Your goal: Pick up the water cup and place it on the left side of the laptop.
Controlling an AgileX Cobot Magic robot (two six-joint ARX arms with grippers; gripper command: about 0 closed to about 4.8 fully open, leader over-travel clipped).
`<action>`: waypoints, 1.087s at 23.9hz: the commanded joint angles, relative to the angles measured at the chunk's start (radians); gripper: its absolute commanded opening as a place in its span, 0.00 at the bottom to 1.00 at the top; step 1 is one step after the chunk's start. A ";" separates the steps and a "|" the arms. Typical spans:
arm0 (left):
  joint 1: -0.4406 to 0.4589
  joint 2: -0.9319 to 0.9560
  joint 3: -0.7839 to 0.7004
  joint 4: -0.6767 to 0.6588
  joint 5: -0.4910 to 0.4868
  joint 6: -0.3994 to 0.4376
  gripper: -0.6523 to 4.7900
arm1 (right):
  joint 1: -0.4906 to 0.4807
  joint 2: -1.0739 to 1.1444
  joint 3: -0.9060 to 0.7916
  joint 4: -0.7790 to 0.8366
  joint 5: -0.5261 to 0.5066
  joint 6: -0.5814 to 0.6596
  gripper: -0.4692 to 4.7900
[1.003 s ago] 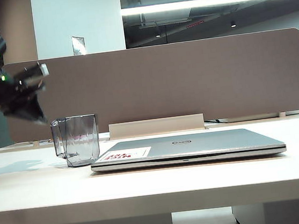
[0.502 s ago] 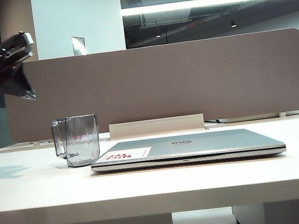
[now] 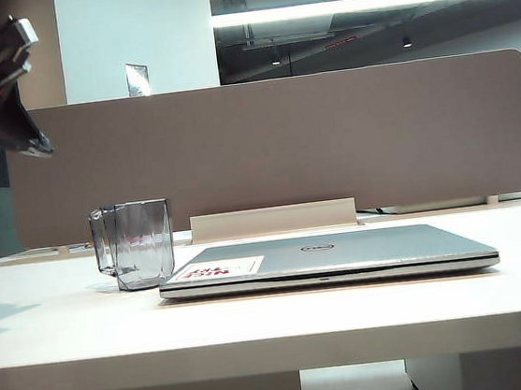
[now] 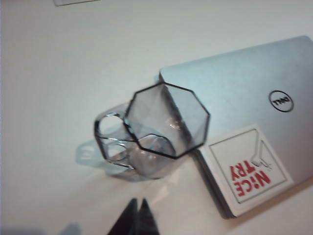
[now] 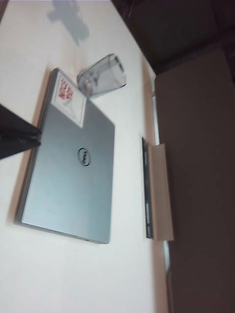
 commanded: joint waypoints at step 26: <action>-0.069 -0.388 -0.262 0.007 -0.025 -0.003 0.11 | 0.000 0.000 -0.348 0.231 0.004 -0.003 0.08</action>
